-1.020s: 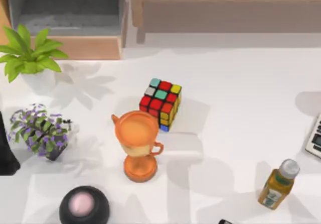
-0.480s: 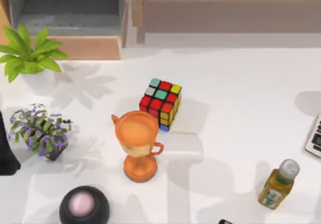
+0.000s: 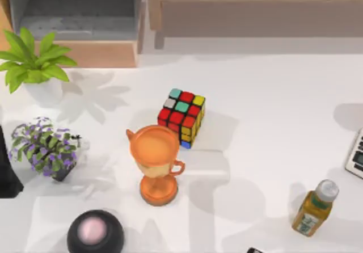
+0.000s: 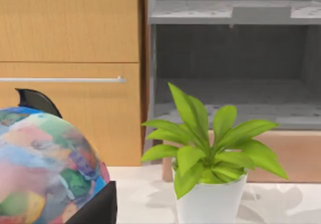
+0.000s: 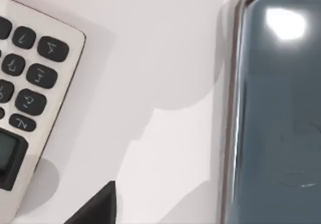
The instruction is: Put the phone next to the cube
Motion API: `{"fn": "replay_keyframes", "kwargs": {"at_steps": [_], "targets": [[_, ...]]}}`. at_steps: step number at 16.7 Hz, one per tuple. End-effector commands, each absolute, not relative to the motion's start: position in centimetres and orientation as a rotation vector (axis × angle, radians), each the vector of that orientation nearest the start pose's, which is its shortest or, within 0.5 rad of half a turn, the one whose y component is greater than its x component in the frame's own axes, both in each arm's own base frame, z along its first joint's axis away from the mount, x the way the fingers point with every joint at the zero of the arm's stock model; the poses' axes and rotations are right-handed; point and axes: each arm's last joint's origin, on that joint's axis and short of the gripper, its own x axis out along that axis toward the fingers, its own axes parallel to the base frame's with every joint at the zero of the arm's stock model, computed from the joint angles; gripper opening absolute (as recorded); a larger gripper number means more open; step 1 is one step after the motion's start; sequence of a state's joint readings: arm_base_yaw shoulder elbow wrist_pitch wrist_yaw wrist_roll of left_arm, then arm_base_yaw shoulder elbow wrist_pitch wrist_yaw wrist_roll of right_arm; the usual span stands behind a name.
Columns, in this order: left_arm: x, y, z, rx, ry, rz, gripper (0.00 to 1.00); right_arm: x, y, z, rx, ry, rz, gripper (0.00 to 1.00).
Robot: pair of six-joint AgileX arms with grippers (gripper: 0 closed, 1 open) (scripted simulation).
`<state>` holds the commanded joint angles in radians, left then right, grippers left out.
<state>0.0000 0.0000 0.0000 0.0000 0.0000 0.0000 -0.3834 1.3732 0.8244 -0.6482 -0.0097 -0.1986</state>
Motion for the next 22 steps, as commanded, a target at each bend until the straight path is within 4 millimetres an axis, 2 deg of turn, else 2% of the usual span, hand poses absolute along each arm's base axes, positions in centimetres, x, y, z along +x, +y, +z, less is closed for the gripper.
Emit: {"fn": "replay_keyframes", "kwargs": {"at_steps": [4,8,15,22], "targets": [[10.6,-0.1,16.0,0.0,0.0,0.0,1.0,26.2,-13.0,16.5,0.139,1.426,-0.2,1.0],[10.6,-0.1,16.0,0.0,0.0,0.0,1.0,27.7,-15.2,14.9,0.187,1.523,-0.193,1.0],[10.6,-0.1,16.0,0.0,0.0,0.0,1.0,27.8,-15.4,14.6,0.191,1.533,-0.19,1.0],[10.6,-0.1,16.0,0.0,0.0,0.0,1.0,28.0,-15.5,10.7,0.193,1.533,-0.192,1.0]]}}
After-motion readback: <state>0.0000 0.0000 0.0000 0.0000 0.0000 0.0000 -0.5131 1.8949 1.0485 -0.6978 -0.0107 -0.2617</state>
